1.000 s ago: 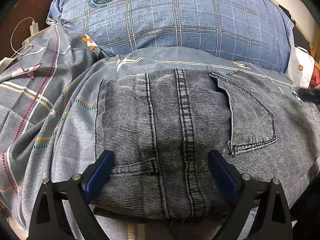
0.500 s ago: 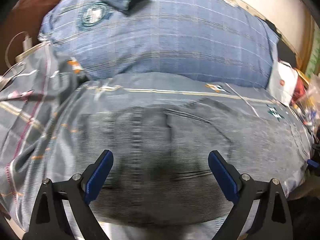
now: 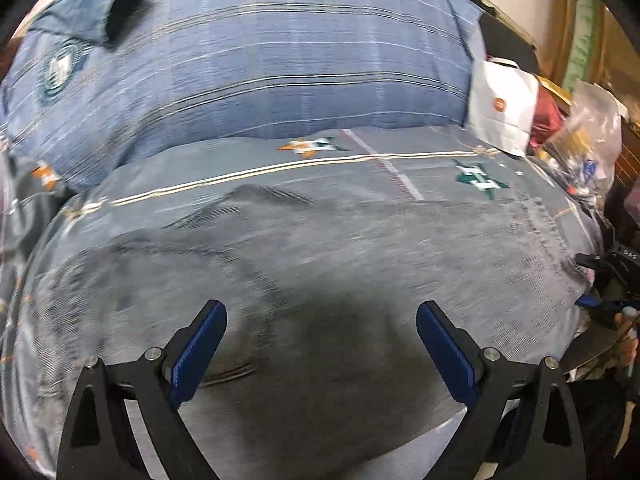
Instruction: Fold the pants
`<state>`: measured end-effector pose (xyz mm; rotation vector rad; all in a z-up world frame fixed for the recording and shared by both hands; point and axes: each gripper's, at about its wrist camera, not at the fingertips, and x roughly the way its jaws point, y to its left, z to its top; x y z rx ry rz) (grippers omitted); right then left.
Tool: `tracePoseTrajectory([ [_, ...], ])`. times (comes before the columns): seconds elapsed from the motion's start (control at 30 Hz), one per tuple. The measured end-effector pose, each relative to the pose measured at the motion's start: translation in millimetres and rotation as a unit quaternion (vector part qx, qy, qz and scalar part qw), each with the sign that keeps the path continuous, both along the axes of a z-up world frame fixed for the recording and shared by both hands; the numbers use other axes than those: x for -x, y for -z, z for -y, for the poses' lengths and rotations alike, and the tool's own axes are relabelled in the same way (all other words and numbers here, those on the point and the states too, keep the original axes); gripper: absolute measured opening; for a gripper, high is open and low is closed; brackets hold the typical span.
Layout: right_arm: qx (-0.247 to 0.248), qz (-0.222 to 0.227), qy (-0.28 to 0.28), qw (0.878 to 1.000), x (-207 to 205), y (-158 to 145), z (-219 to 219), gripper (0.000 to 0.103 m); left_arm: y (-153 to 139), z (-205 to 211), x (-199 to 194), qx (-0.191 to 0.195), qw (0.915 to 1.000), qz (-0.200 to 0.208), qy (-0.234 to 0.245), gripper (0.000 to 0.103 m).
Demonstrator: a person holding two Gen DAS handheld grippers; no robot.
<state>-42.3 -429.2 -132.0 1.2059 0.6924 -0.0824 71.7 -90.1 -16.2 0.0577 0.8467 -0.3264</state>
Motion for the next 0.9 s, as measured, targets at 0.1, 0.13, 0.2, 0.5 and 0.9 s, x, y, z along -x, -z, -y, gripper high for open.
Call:
tracePoseTrajectory([
  [0.1,0.009,-0.006,0.002,1.000,-0.5,0.7,0.5,0.063,3.7,26.2,-5.2,0.004,0.9998,-0.005,0.017,0.096],
  [0.13,0.010,-0.009,0.005,1.000,-1.1,2.0,-0.2,0.062,5.7,33.5,-6.3,0.001,0.9998,-0.005,0.021,0.096],
  [0.2,0.019,-0.018,0.018,1.000,3.7,1.2,0.7,0.063,8.7,43.9,-6.7,-0.003,0.9996,-0.005,0.027,0.096],
  [0.5,0.083,-0.042,-0.012,0.996,-5.7,-3.8,-0.7,0.029,35.9,68.0,-19.2,-0.037,0.9985,-0.026,0.030,0.096],
  [0.9,0.200,-0.050,-0.042,0.978,-21.4,-43.5,-28.9,0.026,55.5,95.7,-23.8,-0.143,0.9883,-0.034,0.042,0.098],
])
